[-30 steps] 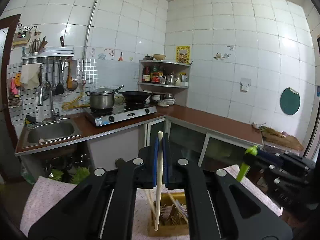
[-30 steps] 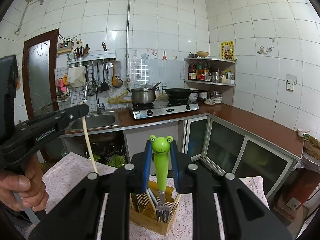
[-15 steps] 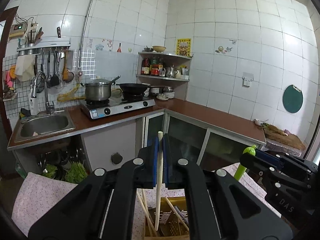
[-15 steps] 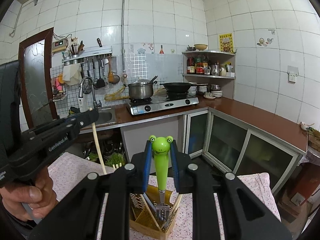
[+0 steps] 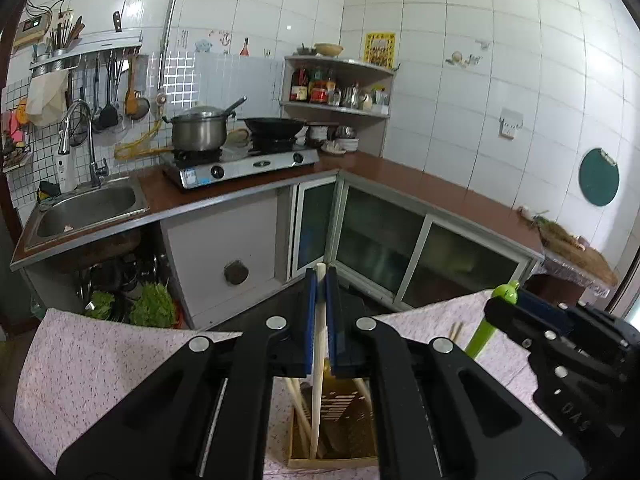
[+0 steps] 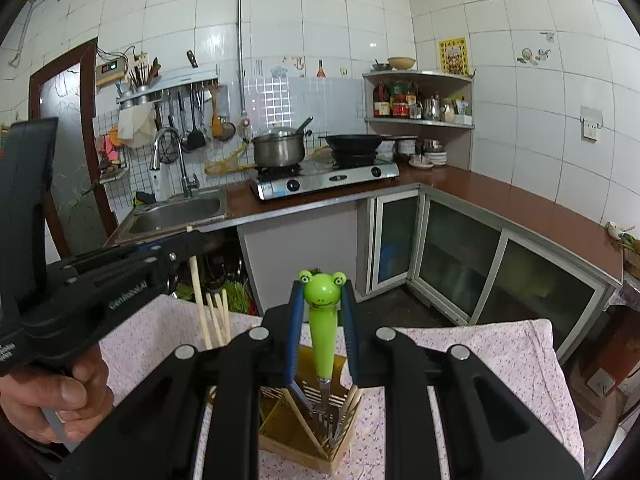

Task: Organize utensils
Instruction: 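Lower the fork into the holder while the left gripper lowers the chopstick in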

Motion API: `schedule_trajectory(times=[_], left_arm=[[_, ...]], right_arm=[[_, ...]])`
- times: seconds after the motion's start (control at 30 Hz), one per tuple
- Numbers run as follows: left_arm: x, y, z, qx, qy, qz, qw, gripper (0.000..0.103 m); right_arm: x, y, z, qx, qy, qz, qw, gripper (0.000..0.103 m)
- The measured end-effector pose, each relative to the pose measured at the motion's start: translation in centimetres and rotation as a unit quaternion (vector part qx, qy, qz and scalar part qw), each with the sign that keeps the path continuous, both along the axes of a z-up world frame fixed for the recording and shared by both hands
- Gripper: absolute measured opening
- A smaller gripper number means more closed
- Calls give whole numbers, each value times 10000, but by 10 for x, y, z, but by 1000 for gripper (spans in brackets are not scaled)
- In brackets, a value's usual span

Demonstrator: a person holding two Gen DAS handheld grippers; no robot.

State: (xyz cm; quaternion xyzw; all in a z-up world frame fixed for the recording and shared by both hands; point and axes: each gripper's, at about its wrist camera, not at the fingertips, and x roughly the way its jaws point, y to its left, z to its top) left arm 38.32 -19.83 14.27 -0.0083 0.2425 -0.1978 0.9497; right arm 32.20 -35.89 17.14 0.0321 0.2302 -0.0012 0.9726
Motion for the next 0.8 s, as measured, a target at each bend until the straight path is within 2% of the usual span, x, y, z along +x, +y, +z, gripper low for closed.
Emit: schedule_trajectory(times=[0.3,0.47,0.67,0.8], left_arm=[[4,5,-30,183,342,99,9992,3],[-1,6,-31,283,307,154,9990,3],[-1,10,-27,221,339,168,9990,4],[-4,10,-23,202,297,137,9993,12]], right_arm=[[5,-3,-21,59,241,-11,9997,19],[7,-5,-25,108,310,-38,9995,21],[6,-6,-23,122,271,-67,9995,21],[6,-5,-21,115,271,-59,9995,21]])
